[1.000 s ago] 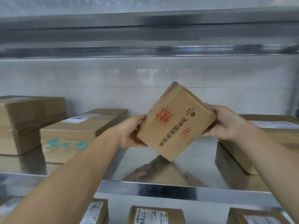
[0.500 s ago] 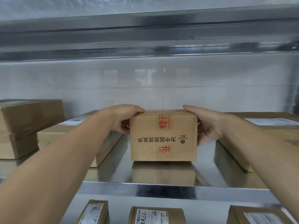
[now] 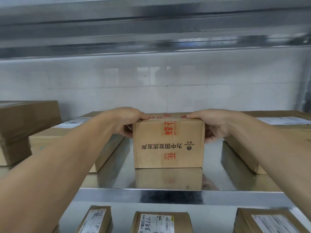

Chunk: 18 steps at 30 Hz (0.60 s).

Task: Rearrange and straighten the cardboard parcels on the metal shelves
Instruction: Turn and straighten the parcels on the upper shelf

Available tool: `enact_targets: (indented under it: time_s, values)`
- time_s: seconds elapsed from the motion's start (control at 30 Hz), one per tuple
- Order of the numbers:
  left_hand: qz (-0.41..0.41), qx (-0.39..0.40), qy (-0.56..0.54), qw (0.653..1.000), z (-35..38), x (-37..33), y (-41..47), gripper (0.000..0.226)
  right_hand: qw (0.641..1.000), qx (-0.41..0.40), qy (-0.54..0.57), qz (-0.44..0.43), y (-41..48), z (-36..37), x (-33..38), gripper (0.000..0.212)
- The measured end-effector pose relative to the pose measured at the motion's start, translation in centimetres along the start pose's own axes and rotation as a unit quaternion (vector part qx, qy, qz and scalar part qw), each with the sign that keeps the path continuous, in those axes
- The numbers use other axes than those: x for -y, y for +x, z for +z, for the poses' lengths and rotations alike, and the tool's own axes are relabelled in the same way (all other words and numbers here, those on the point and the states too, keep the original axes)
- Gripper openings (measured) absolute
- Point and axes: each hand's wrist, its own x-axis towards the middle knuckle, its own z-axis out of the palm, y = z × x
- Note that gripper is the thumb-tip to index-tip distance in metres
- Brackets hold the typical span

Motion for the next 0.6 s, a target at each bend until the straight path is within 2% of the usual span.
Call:
enact_targets:
  time_s: [0.13, 0.23, 0.37, 0.5, 0.6]
  values:
    - [0.049, -0.017, -0.039, 0.998, -0.4, -0.2, -0.8, 0.020, 0.995, 0.003, 0.073, -0.068, -0.2, -0.6, -0.1, 0.030]
    - [0.050, -0.036, -0.127, 0.990, -0.3, 0.5, -1.9, 0.016, 0.982, 0.029, 0.158, -0.101, -0.4, -0.3, -0.8, 0.031]
    - [0.024, -0.037, -0.257, 0.965, 0.7, 1.9, -2.0, 0.032, 0.959, -0.005, 0.256, -0.119, -0.2, 0.6, -1.6, 0.037]
    - [0.018, -0.028, -0.330, 0.944, 2.2, 3.3, -0.8, 0.052, 0.960, -0.041, 0.242, -0.137, 0.1, 2.1, -2.1, 0.033]
    - [0.017, -0.049, -0.337, 0.940, 3.5, 3.8, -0.3, 0.053, 0.967, -0.057, 0.210, -0.129, 1.0, 3.0, -3.0, 0.043]
